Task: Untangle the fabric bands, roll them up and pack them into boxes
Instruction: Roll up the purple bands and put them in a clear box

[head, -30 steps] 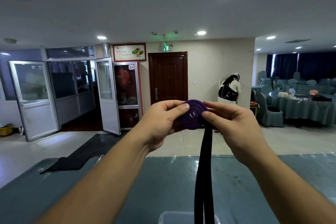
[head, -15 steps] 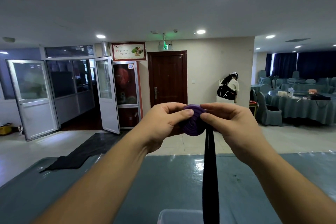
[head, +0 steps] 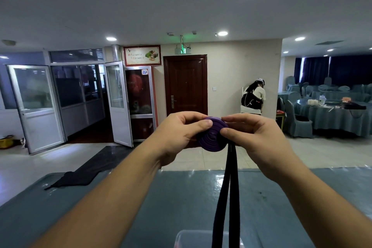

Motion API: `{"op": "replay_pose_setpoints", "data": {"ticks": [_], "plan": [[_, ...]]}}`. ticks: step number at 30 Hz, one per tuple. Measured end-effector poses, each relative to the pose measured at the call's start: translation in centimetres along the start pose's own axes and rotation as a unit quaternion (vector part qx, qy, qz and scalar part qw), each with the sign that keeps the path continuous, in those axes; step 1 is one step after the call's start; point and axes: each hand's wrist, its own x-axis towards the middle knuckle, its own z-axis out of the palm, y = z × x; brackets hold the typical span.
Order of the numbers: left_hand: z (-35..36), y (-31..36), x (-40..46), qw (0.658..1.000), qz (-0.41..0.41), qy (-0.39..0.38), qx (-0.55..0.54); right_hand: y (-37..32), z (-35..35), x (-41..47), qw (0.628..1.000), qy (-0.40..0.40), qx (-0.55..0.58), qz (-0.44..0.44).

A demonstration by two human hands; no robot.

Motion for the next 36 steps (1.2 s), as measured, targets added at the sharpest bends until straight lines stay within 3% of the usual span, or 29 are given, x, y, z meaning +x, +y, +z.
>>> {"op": "replay_pose_setpoints", "data": {"ticks": [5,10,14,17,24,29,33,36], "plan": [[0.1,-0.8,-0.1,0.999,-0.027,0.007,-0.031,-0.1,-0.1,0.2,1.000,-0.007,-0.021,0.005],[-0.9,-0.1,0.1,0.996,-0.044,-0.042,0.065,-1.0,-0.7,0.6,0.990,-0.077,-0.116,0.002],[-0.3,-0.1,0.2,0.999,-0.029,0.000,-0.030,-0.5,0.0,0.8,1.000,0.002,-0.025,-0.016],[0.3,-0.8,0.3,0.992,-0.035,0.050,-0.112,0.2,0.1,0.6,0.999,0.019,0.031,-0.002],[0.0,0.2,0.1,0.999,-0.040,0.001,-0.001,-0.8,-1.0,0.7,0.997,-0.060,-0.040,0.012],[-0.1,0.2,0.2,0.998,-0.052,-0.008,-0.021,-1.1,-1.0,0.7,0.997,-0.061,-0.049,0.007],[-0.5,0.1,0.2,0.998,-0.057,-0.023,0.033,-2.0,-1.3,0.8,0.988,-0.104,-0.115,0.005],[-0.7,0.7,0.3,0.998,-0.047,-0.015,0.049,-2.0,-1.1,1.0,0.989,-0.084,-0.121,-0.005]]}}
